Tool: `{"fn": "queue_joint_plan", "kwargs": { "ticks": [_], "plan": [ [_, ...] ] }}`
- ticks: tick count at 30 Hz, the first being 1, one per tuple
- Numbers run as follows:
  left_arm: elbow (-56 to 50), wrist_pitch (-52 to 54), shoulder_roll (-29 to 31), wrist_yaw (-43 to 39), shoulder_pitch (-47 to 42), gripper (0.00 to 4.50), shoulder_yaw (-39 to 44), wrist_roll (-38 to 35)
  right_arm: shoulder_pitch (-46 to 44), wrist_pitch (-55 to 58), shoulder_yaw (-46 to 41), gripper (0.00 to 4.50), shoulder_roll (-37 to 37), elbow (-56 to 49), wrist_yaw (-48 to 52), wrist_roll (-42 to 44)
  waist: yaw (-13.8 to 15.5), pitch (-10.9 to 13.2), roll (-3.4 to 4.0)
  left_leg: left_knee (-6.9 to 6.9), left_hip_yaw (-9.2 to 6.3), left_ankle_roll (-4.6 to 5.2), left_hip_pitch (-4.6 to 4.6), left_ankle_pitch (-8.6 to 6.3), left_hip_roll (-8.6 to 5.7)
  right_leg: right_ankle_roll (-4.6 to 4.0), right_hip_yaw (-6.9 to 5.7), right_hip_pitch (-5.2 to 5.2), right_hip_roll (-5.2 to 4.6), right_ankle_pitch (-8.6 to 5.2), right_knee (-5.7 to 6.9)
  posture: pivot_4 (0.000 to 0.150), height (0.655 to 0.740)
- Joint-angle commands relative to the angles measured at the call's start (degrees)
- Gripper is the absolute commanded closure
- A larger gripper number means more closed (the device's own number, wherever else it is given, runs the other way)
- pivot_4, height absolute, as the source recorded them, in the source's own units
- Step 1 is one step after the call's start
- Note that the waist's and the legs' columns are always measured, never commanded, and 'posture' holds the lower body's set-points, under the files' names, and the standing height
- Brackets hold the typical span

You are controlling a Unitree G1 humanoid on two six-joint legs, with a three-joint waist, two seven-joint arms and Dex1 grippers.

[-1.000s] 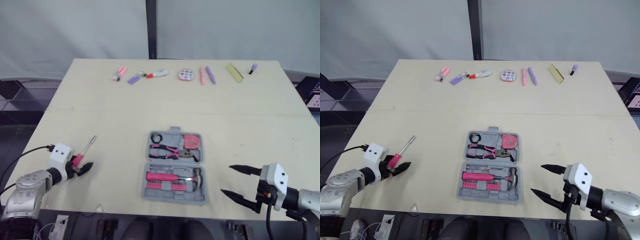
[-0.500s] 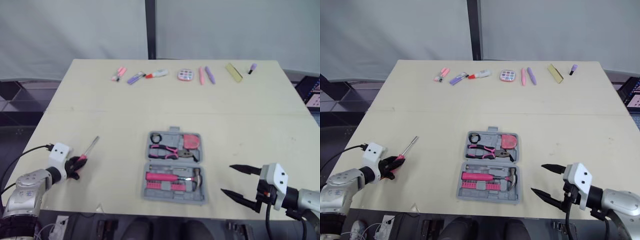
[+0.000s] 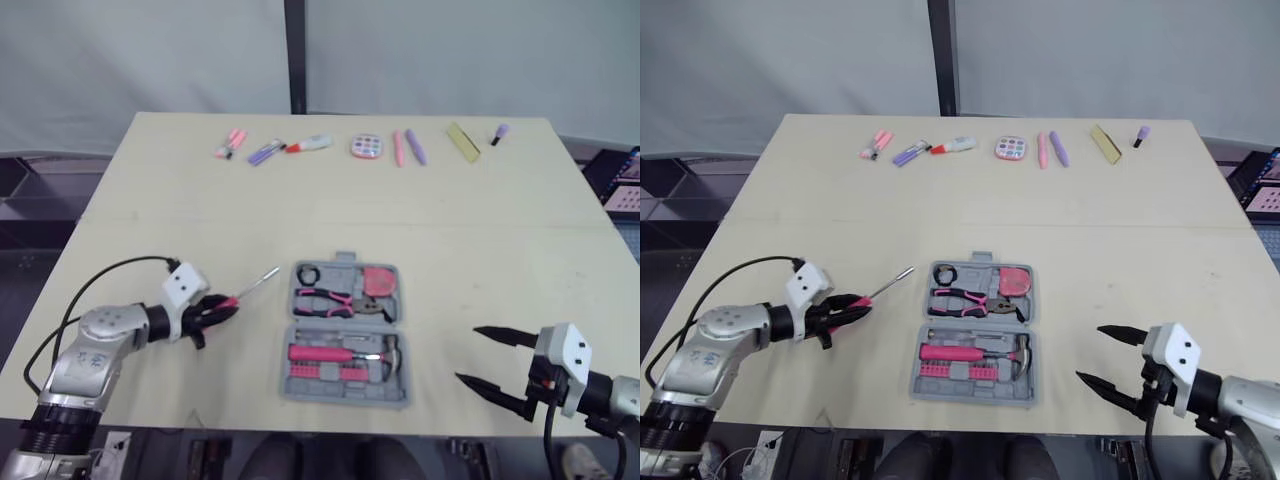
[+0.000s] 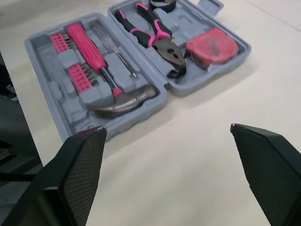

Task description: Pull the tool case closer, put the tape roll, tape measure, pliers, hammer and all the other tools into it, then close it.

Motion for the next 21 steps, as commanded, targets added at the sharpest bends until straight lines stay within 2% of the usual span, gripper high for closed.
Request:
{"fn": "queue_joint_plan", "kwargs": {
  "ticks": [1, 9, 21],
  "plan": [
    [-4.43, 0.18, 1.13, -2.48, -0.67, 3.78, -1.57, -0.4, -0.25, -1.37, -0.86, 0.0, -0.53, 0.04, 0.99, 0.11, -0.16, 0.01, 0.0, 0.0, 0.0, 0.0, 0.0, 0.0, 0.01, 0.0, 0.0, 0.0, 0.01, 0.0, 0.0, 0.15, 0.7134],
    [-11.27, 6.56, 0.25, -6.41, -8.49, 3.78, -10.21, -0.73, -0.85, -3.0, -0.37, 0.0, -0.98, 2.37, 2.68, -0.71, 0.74, 0.04, -0.03, 0.1, -0.02, 0.0, -0.06, 0.0, -0.04, 0.0, 0.04, 0.01, -0.01, 0.0, 0.01, 0.15, 0.7134],
    [-20.9, 17.88, -1.88, -5.13, -11.21, 3.78, -16.97, -1.8, -0.06, -2.38, 1.87, 0.0, -0.85, 1.26, 3.57, -1.1, 0.74, 0.07, -0.04, 0.1, 0.0, 0.01, -0.1, 0.0, 0.0, 0.0, 0.05, 0.01, 0.05, 0.0, -0.04, 0.15, 0.7134]
  ]
}}
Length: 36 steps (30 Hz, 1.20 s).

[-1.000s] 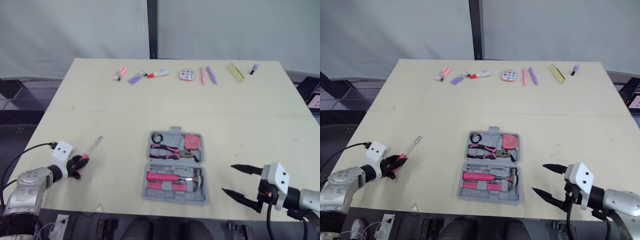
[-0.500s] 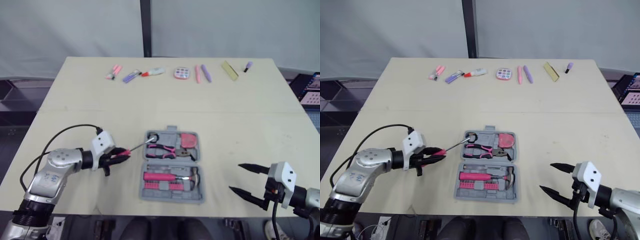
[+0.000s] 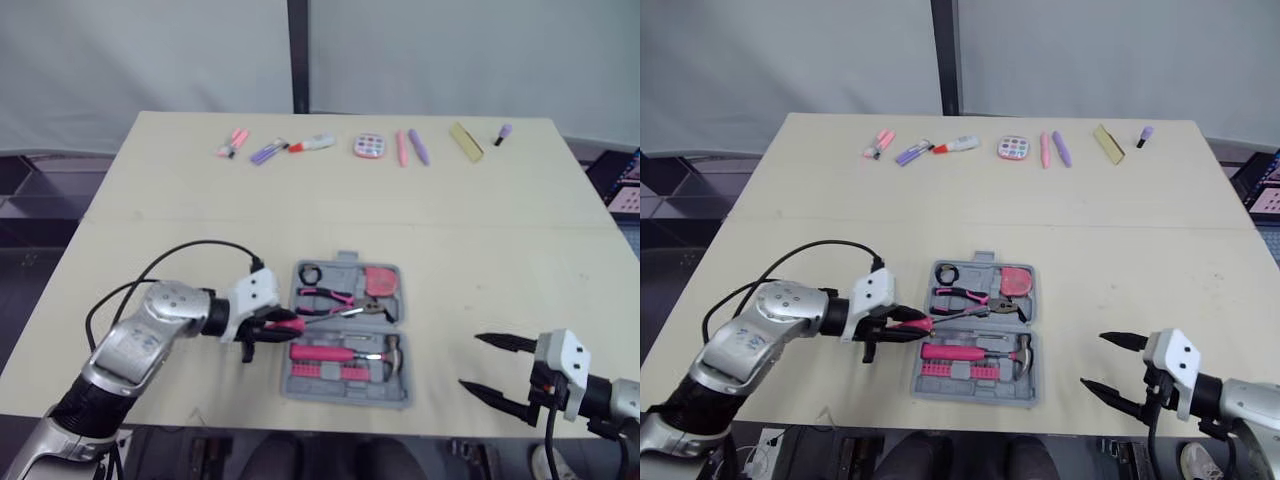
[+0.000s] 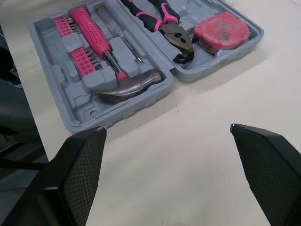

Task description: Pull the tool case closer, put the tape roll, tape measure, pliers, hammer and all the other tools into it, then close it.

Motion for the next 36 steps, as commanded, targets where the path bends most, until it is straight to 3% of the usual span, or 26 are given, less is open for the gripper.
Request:
{"fn": "queue_joint_plan", "kwargs": {
  "ticks": [1, 25, 36],
  "plan": [
    [-5.77, 4.66, -1.7, 1.63, -1.89, 3.78, -1.87, -1.69, 0.15, 0.14, 0.27, 0.0, -0.72, -1.48, 0.79, 0.51, 0.1, 0.0, 0.0, 0.01, 0.0, 0.0, -0.01, 0.0, 0.0, 0.0, 0.0, 0.0, 0.0, 0.0, -0.01, 0.15, 0.7134],
    [-12.19, 23.98, -7.4, 10.15, -10.39, 3.78, -22.52, 0.75, 2.87, 0.23, -0.56, 0.0, -2.19, -2.89, 1.15, -0.47, 0.26, 0.01, -0.02, 0.06, 0.01, 0.03, -0.13, 0.02, -0.01, 0.0, 0.02, 0.02, 0.04, 0.0, -0.17, 0.15, 0.7134],
    [-10.13, 24.62, -7.56, 11.42, -12.67, 3.78, -28.15, 1.62, 3.95, 0.34, -1.24, 0.0, -1.83, -3.57, 0.2, -0.6, 0.28, 0.02, -0.02, 0.06, 0.02, 0.04, -0.15, 0.02, 0.0, 0.01, 0.03, 0.02, 0.07, 0.0, -0.18, 0.15, 0.7134]
  ]
}}
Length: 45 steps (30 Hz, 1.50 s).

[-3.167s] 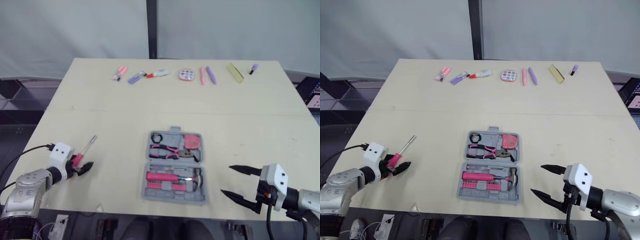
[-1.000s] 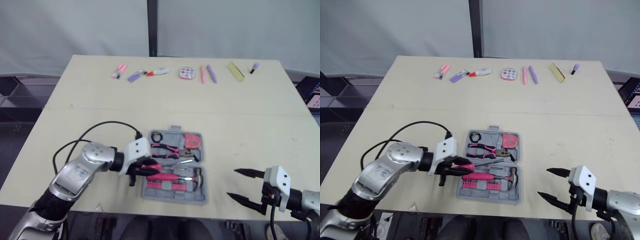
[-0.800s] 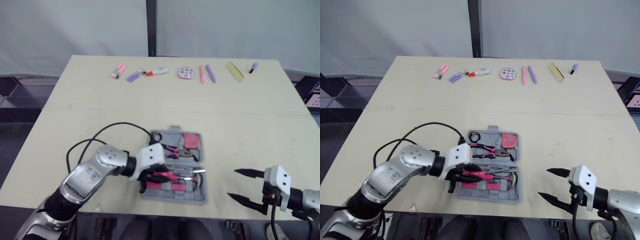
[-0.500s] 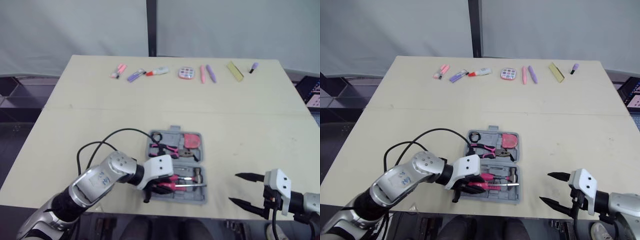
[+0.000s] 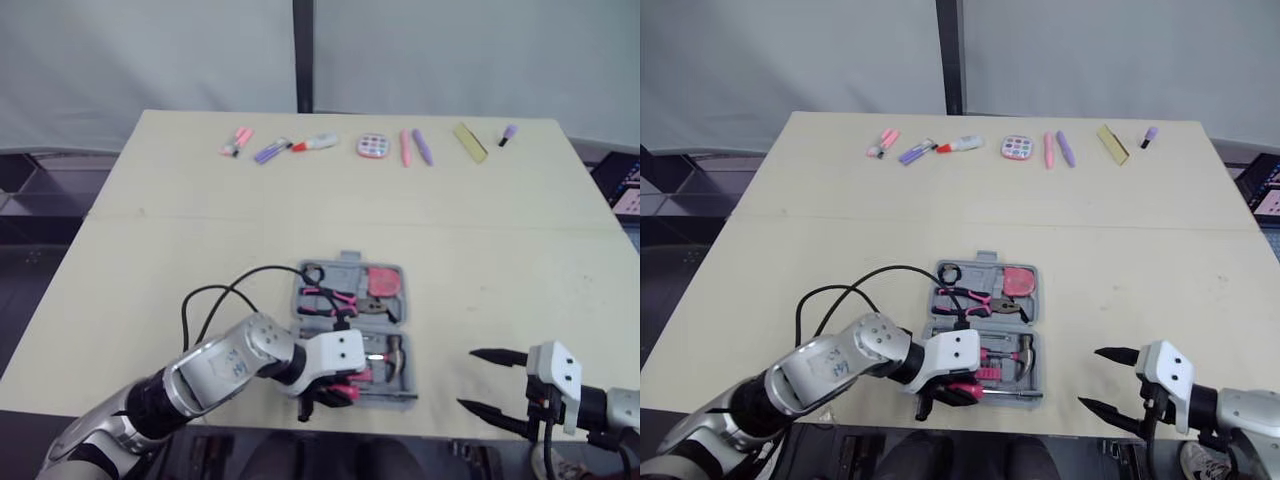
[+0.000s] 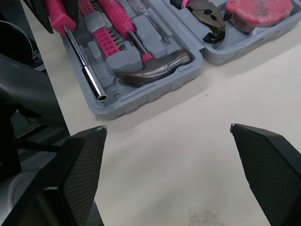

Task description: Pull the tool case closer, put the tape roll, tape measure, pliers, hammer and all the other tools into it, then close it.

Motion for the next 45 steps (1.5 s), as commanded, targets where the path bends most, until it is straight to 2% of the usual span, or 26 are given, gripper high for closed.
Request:
{"fn": "queue_joint_plan", "kwargs": {
  "ticks": [1, 14, 44, 45],
  "plan": [
    [-0.01, -0.87, 0.1, 0.32, -1.18, 3.78, -0.92, 0.91, 0.71, -0.75, -2.1, 0.0, -0.07, -2.06, -0.47, 0.41, 0.03, 0.0, 0.0, 0.01, 0.0, 0.0, 0.0, 0.0, 0.0, 0.0, 0.0, 0.0, 0.0, 0.0, 0.0, 0.15, 0.7134],
    [1.32, -3.59, 3.48, -1.41, -2.18, 3.78, -2.98, 2.96, 2.81, -0.68, -3.34, 0.0, 0.21, -3.23, -0.93, 0.65, 0.02, 0.0, 0.0, 0.01, 0.0, 0.0, 0.0, 0.0, 0.0, 0.0, 0.0, 0.0, 0.0, 0.0, 0.0, 0.15, 0.7134],
    [5.96, -4.71, 0.03, -1.85, -3.59, 3.78, -4.02, 5.15, 3.65, 0.2, -4.22, 0.0, 0.22, -4.31, -1.92, 0.98, 0.05, 0.0, 0.0, 0.03, 0.0, 0.01, 0.01, 0.01, -0.01, 0.0, -0.01, 0.0, 0.0, 0.0, 0.07, 0.15, 0.7134],
    [5.97, -4.5, 0.0, -2.05, -3.58, 3.28, -3.94, 4.87, 3.65, 0.2, -4.22, 0.0, 0.23, -4.29, -1.94, 0.97, 0.05, 0.0, 0.0, 0.03, 0.0, 0.01, 0.01, 0.01, -0.01, 0.0, -0.01, 0.0, 0.0, 0.0, 0.07, 0.15, 0.7134]
  ]
}}
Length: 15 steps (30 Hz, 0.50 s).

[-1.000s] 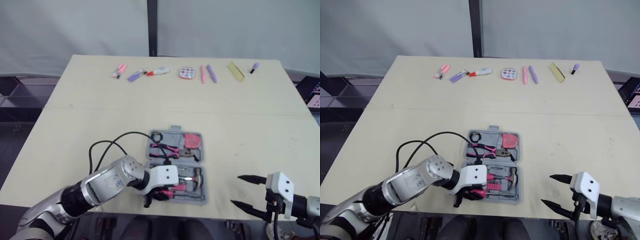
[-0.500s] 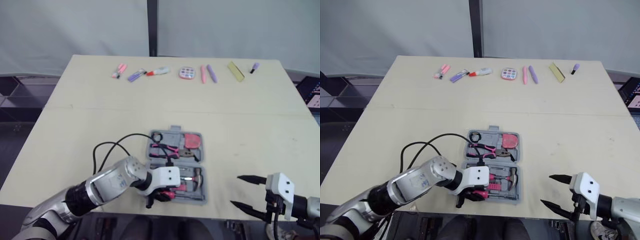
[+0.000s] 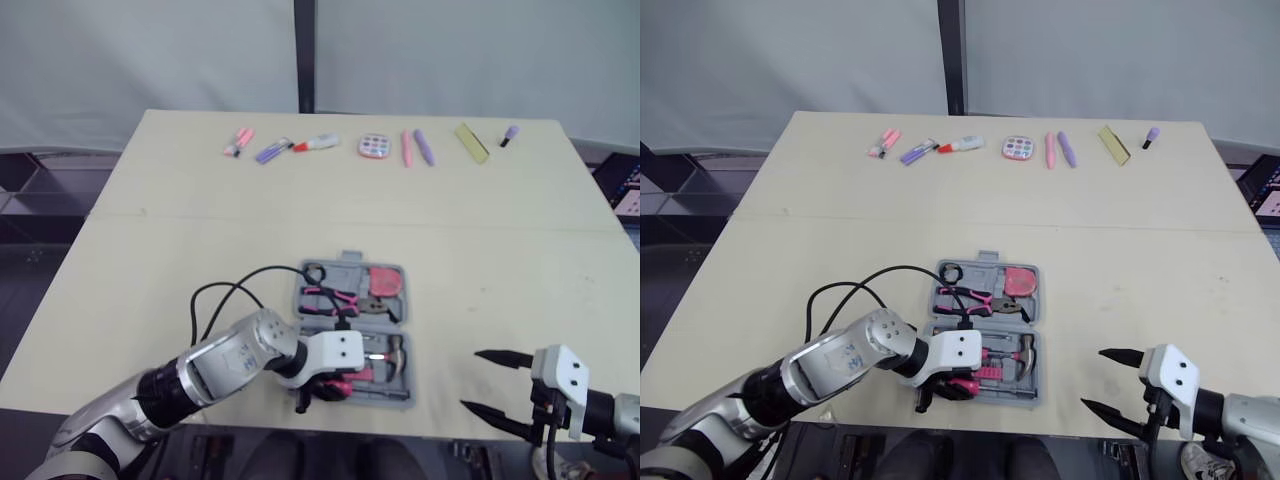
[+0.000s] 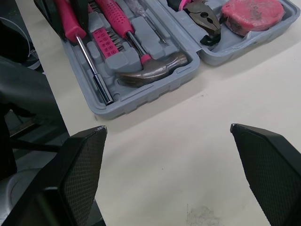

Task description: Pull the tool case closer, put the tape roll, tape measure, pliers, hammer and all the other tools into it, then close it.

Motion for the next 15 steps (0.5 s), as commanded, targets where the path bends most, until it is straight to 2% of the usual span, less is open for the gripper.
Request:
{"fn": "queue_joint_plan", "kwargs": {
  "ticks": [1, 6, 14, 15],
  "plan": [
    [-0.51, 0.4, -0.33, -0.37, -0.6, 2.73, 0.42, 0.17, 0.39, -0.05, -2.06, 0.0, 0.08, -1.16, -0.17, 0.91, 0.01, 0.0, 0.0, 0.0, 0.0, 0.0, 0.0, 0.0, 0.0, 0.0, 0.0, 0.0, 0.0, 0.0, 0.0, 0.15, 0.7134],
    [-2.71, 4.49, -0.51, -0.45, -0.62, 0.43, 3.33, -2.34, 0.05, -0.28, -1.76, 0.0, 0.16, -0.66, -0.08, 0.85, -0.03, 0.0, 0.0, 0.02, 0.0, 0.0, 0.01, 0.0, -0.01, 0.0, 0.0, 0.0, -0.01, 0.0, 0.06, 0.15, 0.7134],
    [-5.82, 9.94, -0.7, 0.1, 1.0, 0.43, 12.56, -8.06, -1.2, -0.49, -1.37, 0.0, 0.07, 0.25, 0.15, 0.77, -0.09, 0.0, 0.0, 0.02, 0.0, 0.0, 0.02, 0.0, 0.0, 0.0, 0.0, 0.0, 0.0, 0.0, 0.08, 0.15, 0.7134],
    [-5.99, 9.9, -0.77, 0.37, 1.79, 0.93, 14.0, -8.7, -1.35, -0.54, -1.33, 0.0, 0.05, 0.4, 0.2, 0.75, -0.09, 0.0, 0.0, 0.02, -0.01, 0.0, 0.02, 0.0, 0.0, 0.0, 0.0, 0.0, 0.0, 0.0, 0.08, 0.15, 0.7134]
  ]
}}
